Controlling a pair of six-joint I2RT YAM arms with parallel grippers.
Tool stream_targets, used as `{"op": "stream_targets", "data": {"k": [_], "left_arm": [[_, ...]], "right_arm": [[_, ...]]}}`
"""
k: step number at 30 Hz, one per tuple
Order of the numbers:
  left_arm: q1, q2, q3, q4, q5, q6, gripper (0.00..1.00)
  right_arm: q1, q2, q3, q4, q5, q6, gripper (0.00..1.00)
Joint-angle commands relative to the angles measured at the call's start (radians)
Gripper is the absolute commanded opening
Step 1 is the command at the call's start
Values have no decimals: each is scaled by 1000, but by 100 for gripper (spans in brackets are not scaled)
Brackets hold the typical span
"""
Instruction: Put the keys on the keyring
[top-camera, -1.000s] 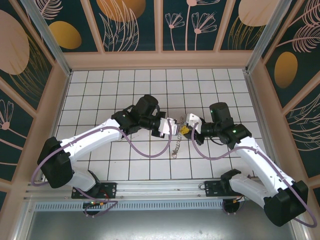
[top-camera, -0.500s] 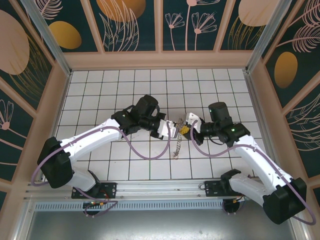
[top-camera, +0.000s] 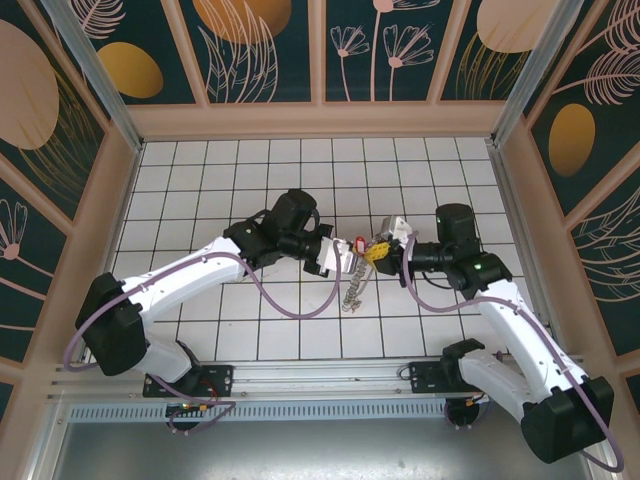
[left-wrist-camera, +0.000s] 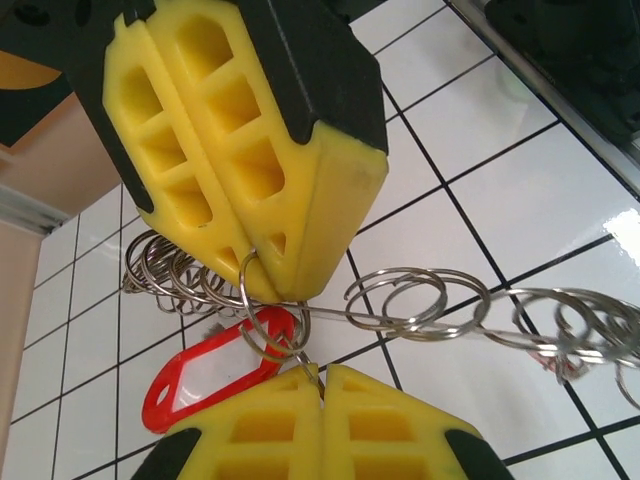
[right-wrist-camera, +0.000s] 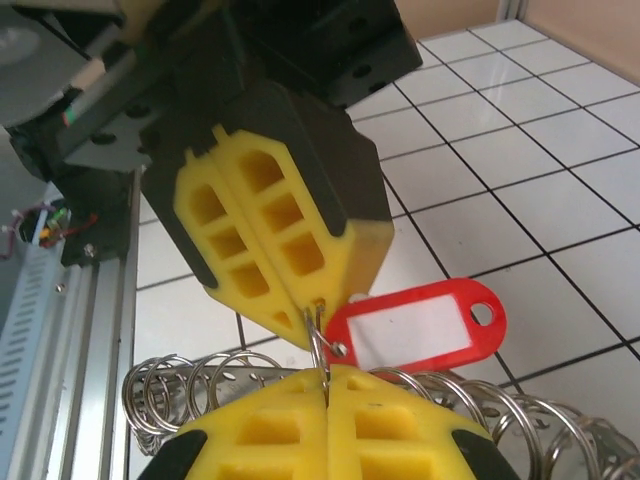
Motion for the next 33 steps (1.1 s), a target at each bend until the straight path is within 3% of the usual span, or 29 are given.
{"op": "stream_targets", "data": {"k": [1,8,14,22,26,33], "left_arm": [[-11,23,-16,3,67,-45,0],[-10,11,-61,183,126,-234,4],[-6,0,-57,212,155,-312,25],[7,-40,-68,236,163,-358,27],[59,-57,-68,223,191,-433,32],[104,-116,-122,221,241,-481,40]], "right_arm": [[-10,-45,-33,226,-71,106,0],[-5,-113,-142,440,-32,260,0],[-1,-127,-160,415,-22,227,0],[5,-128,-179,391,-7,169,0],[8,-137,-186,365,-11,114,0],[9,-160,-224,448,-25,138,0]]}}
